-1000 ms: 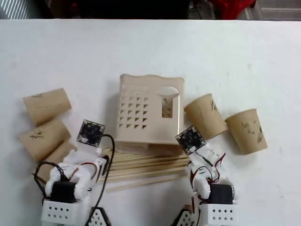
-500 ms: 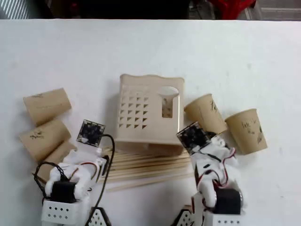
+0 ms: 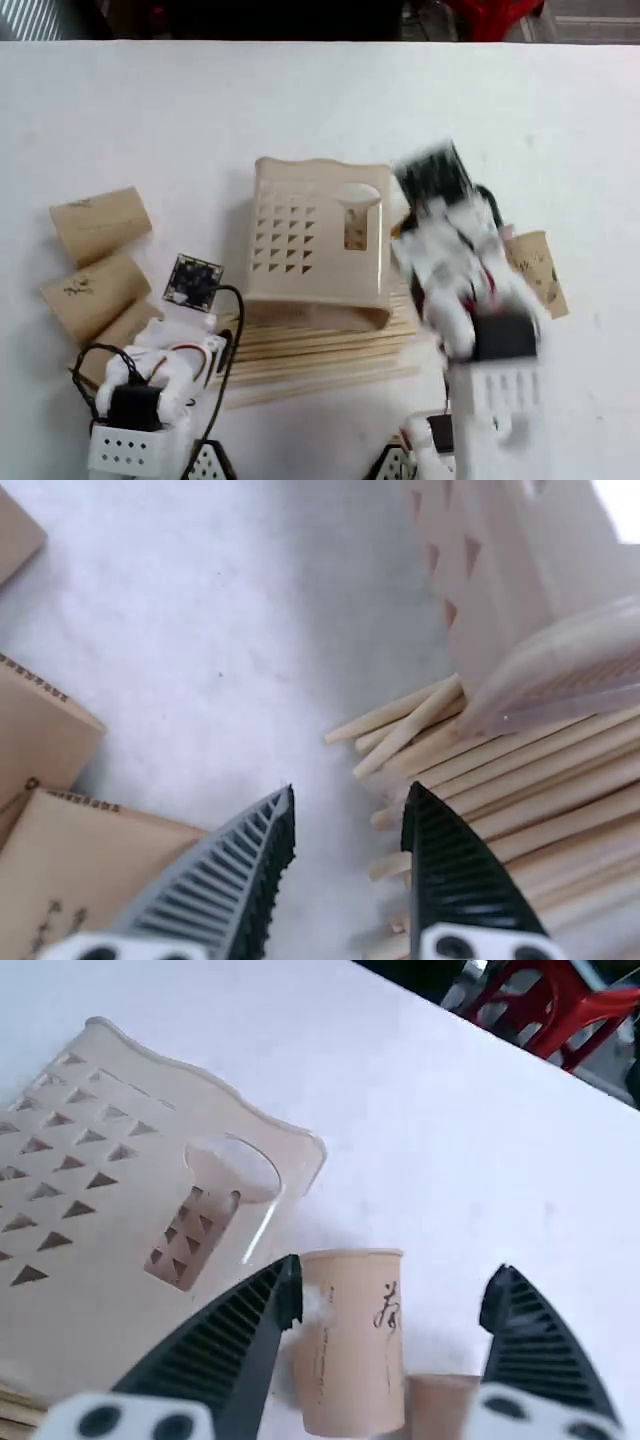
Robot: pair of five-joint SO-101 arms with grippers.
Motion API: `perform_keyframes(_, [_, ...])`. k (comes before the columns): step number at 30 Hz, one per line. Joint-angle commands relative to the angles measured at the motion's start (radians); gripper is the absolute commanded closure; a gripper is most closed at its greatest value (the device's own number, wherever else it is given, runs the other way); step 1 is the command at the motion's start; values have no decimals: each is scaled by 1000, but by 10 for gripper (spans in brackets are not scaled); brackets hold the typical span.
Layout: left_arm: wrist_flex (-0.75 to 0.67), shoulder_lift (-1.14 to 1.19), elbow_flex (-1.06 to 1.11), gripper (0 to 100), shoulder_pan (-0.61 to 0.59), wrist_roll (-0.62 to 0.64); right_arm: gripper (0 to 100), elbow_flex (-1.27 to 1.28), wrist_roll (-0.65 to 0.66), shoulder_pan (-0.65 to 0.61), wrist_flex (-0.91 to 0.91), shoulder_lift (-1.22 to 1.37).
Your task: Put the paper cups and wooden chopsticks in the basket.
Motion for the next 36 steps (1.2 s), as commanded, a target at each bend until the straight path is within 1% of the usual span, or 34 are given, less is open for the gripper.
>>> perform_keyframes(1, [5,-7,0,812,8,0,714,-207,-41,-48,-21,318])
perform_keyframes(7, [5,-7,0,812,8,0,755,-385,-48,-96,-21,697])
perform_keyframes(10, [5,-7,0,812,8,0,757,-446,-132,-96,-22,822])
perform_keyframes(12, [5,-7,0,812,8,0,758,-486,-166,-94,-22,885])
perform_keyframes(14, [5,-7,0,812,8,0,758,-522,-172,-93,-25,934])
perform_keyframes(25, [5,-7,0,812,8,0,761,-735,-167,-90,-24,1196])
perform_keyframes(27, [5,-7,0,812,8,0,800,-755,-167,-90,-27,1247])
perform_keyframes(31, [5,-7,0,812,8,0,977,-829,-166,-85,-48,1343])
perform_keyframes(32, [5,-7,0,812,8,0,990,-850,-166,-77,-53,1363])
perform_keyframes(33, [5,-7,0,812,8,0,971,-872,-169,-70,-53,1377])
perform_keyframes(36, [5,-7,0,812,8,0,983,-928,-176,-39,-48,1388])
